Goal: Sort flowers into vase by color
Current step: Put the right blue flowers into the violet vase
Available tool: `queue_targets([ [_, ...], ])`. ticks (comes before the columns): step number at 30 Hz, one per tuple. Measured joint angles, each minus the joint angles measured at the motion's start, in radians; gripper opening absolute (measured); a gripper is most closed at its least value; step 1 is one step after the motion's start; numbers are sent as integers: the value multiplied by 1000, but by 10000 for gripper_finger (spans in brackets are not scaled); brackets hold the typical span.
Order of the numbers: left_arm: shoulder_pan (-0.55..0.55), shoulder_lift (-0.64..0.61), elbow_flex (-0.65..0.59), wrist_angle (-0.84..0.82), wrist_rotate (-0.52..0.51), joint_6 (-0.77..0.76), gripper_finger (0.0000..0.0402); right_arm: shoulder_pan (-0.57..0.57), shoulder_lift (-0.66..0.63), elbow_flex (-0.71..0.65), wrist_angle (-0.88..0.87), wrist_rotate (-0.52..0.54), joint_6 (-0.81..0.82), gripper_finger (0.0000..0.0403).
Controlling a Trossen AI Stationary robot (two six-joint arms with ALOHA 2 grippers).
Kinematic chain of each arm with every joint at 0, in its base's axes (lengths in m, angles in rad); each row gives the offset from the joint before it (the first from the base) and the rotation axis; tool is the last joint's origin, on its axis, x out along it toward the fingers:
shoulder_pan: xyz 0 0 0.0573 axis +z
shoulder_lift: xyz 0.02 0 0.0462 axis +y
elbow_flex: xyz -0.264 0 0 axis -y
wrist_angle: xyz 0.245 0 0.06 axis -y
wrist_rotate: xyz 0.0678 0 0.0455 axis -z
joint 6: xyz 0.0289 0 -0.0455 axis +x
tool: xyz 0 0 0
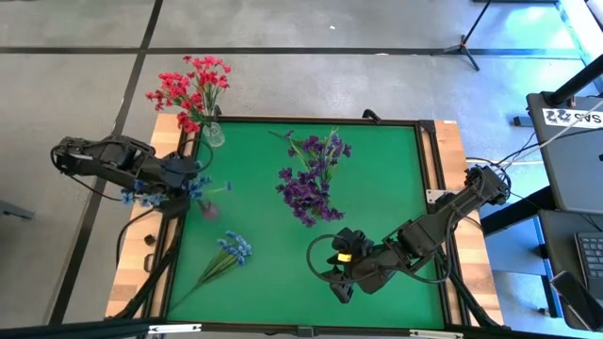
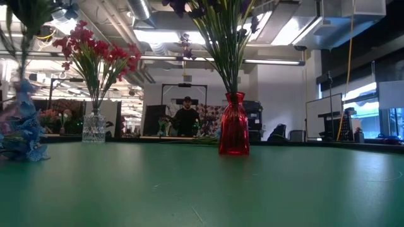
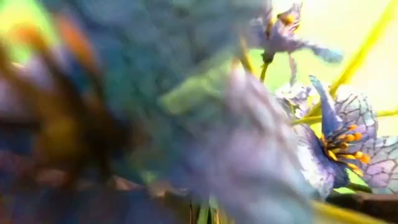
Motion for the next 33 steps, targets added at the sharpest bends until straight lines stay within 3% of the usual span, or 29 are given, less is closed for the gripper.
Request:
queue_targets([
  [10,0,0,0,16,-17,-36,103,0,0,0,-7,0,-8,230],
  [16,28,16,0,15,-17,-145,127,0,0,0,-7,0,-12,230],
  [21,97,43,0,10,62,-187,141,0,0,0,-6,0,-15,230],
  [29,152,72,0,9,-15,-163,160,0,0,0,-4,-17,-15,230],
  [33,169,72,1,7,116,-160,165,0,0,0,-3,-20,-15,230],
])
